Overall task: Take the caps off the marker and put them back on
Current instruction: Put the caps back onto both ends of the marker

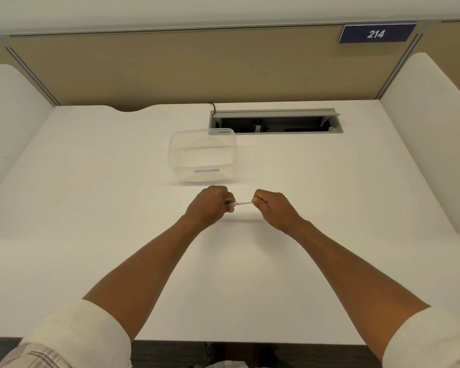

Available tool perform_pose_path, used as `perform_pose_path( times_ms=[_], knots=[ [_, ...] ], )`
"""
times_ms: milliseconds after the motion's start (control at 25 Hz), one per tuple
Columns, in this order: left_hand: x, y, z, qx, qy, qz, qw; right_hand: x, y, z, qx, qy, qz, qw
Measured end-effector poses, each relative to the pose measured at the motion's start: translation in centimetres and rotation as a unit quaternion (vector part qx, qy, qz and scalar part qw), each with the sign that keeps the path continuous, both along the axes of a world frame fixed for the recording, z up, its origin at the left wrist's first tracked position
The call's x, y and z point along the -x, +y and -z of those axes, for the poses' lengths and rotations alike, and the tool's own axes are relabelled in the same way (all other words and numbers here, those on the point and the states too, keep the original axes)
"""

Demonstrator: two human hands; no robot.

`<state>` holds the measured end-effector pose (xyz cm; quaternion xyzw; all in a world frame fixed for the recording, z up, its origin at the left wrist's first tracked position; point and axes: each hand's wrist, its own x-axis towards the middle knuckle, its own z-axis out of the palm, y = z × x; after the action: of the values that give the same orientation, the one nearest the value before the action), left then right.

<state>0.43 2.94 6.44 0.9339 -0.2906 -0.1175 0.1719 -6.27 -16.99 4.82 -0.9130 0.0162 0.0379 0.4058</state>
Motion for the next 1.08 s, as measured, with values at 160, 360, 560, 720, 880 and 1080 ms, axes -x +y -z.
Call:
perform_pose_path(
  times_ms=[160,360,560,720,880,1080],
  knots=[
    [0.2,-0.2,-0.2,-0.014,-0.03,-0.003,0.999,0.1,1.5,-0.3,-0.103,0.091,0.096,0.986],
    [0.7,-0.6,-0.2,-0.031,-0.081,0.003,0.996,-0.3,2.4,-1.0,-0.304,0.232,0.217,0.898],
    [0.6,-0.9,-0.4,-0.027,-0.074,0.003,0.997,-0.4,1.2,-1.2,-0.231,0.189,0.172,0.939],
    [0.1,-0.9,-0.4,-0.01,-0.033,-0.003,0.999,0.2,-0.3,-0.2,-0.079,0.027,0.061,0.995],
    [0.1,-0.9,-0.2,0.004,0.004,0.001,1.0,0.5,-0.9,0.4,0.073,-0.034,-0.017,0.997],
    [0.4,-0.8,-0.4,0.007,-0.029,-0.009,1.0,0.1,0.8,-0.4,-0.054,0.069,0.063,0.994]
  ],
)
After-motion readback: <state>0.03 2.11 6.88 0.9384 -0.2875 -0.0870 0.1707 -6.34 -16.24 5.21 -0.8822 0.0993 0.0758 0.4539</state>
